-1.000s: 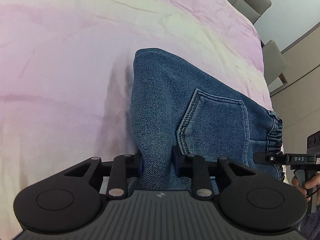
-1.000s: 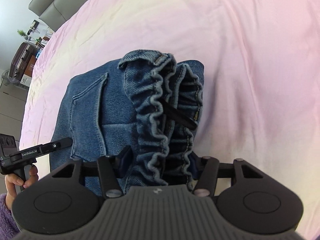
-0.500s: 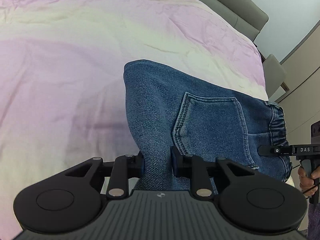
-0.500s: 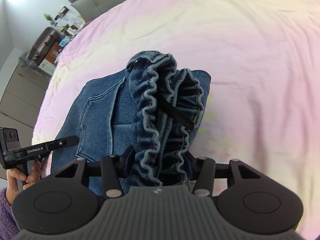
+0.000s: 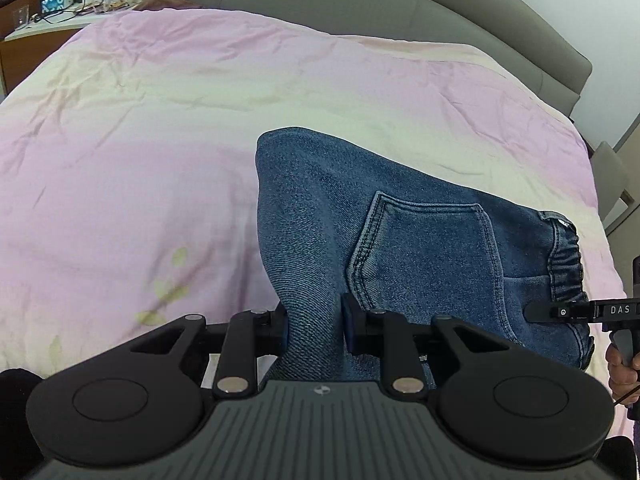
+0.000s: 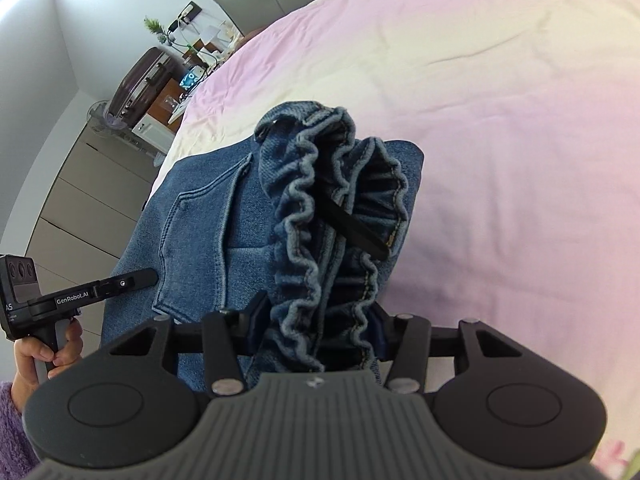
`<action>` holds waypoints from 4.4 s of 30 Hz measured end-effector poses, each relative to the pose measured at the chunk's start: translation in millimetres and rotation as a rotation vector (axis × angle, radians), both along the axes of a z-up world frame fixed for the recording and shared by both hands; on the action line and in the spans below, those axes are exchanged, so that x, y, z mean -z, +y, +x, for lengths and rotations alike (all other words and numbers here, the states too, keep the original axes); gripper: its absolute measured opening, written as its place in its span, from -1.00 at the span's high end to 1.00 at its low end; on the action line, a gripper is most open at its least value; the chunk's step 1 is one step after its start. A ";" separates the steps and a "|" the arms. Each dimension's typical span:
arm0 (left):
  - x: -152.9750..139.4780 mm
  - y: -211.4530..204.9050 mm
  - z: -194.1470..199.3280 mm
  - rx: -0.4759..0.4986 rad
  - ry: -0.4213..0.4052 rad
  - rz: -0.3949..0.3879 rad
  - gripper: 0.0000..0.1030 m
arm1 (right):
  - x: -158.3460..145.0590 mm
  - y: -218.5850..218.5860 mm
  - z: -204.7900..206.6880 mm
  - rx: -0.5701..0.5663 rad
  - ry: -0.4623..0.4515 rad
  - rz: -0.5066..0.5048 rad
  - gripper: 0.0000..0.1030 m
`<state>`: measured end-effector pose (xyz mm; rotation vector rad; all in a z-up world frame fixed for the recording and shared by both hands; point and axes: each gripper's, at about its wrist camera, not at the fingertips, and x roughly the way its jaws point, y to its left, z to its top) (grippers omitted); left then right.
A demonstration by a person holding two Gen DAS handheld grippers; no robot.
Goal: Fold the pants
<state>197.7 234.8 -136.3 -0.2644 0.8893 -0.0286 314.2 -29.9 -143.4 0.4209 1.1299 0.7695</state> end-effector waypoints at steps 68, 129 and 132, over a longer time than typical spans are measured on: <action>-116.0 -105.3 -176.8 0.014 -0.283 0.592 -0.26 | -115.8 22.5 -181.8 -0.011 -0.679 -0.256 -0.48; -59.7 -225.6 -299.9 -0.133 -0.321 0.444 -0.74 | -99.3 -80.3 -378.6 0.278 -0.830 -0.326 -0.90; -59.4 -226.3 -299.6 -0.136 -0.320 0.440 -0.74 | -99.4 -80.6 -378.9 0.275 -0.833 -0.324 -0.90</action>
